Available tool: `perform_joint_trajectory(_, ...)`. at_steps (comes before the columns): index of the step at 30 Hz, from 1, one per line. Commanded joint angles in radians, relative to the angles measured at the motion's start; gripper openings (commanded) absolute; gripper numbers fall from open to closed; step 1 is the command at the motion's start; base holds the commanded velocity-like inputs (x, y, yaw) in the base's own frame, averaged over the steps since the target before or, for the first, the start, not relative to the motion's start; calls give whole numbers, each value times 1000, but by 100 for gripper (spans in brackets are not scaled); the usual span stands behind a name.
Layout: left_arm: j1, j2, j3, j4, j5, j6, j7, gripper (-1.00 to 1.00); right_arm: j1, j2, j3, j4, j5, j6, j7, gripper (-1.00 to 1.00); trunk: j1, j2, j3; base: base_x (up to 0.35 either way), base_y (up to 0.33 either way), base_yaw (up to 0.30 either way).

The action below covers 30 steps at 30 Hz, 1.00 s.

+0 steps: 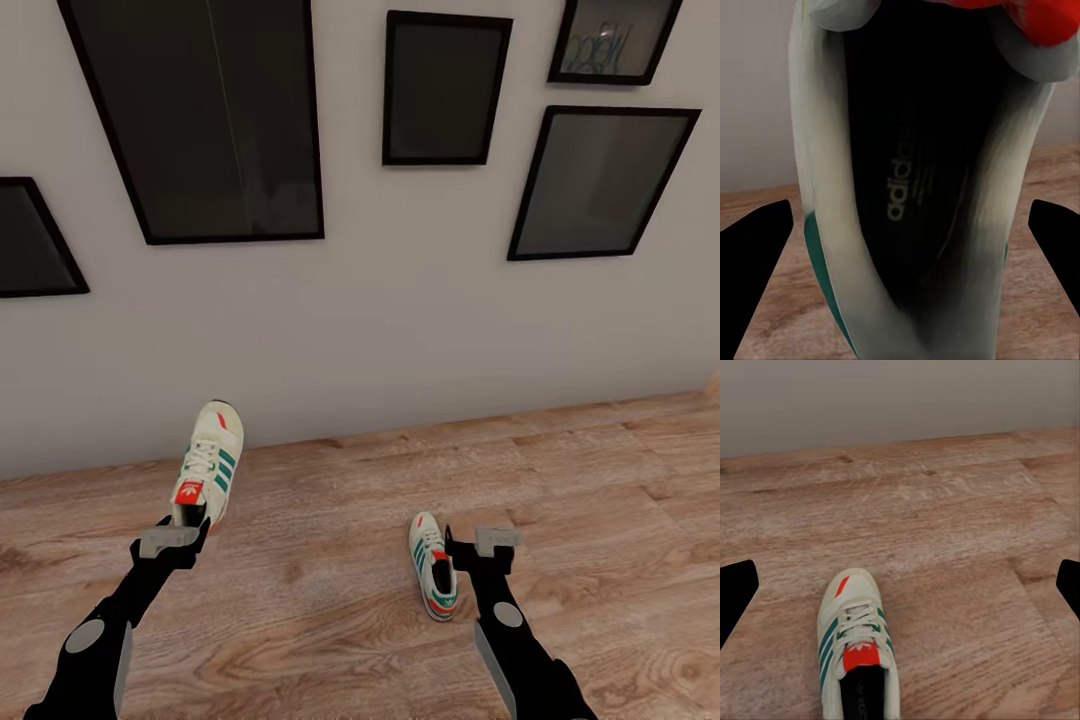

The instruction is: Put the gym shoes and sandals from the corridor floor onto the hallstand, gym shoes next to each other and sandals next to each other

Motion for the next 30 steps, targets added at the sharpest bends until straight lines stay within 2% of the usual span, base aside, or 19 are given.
perform_joint_trajectory(1, -1, -1, 5, 0, -9, -6, -6, -100, -1, 1, -2, 1, 10, -1, -3, 100, 4, -8, -6, 0, 0, 0)
perform_joint_trajectory(14, -1, -2, 4, 0, -10, -5, -4, -100, -1, -2, -4, 1, 11, -2, -3, 100, 53, -98, -67, 0, 0, 0)
perform_joint_trajectory(30, -1, -3, 4, 3, -9, 1, -1, -100, -1, -2, -1, 1, 12, -2, -2, 100, 61, -102, -154, 0, 0, 0)
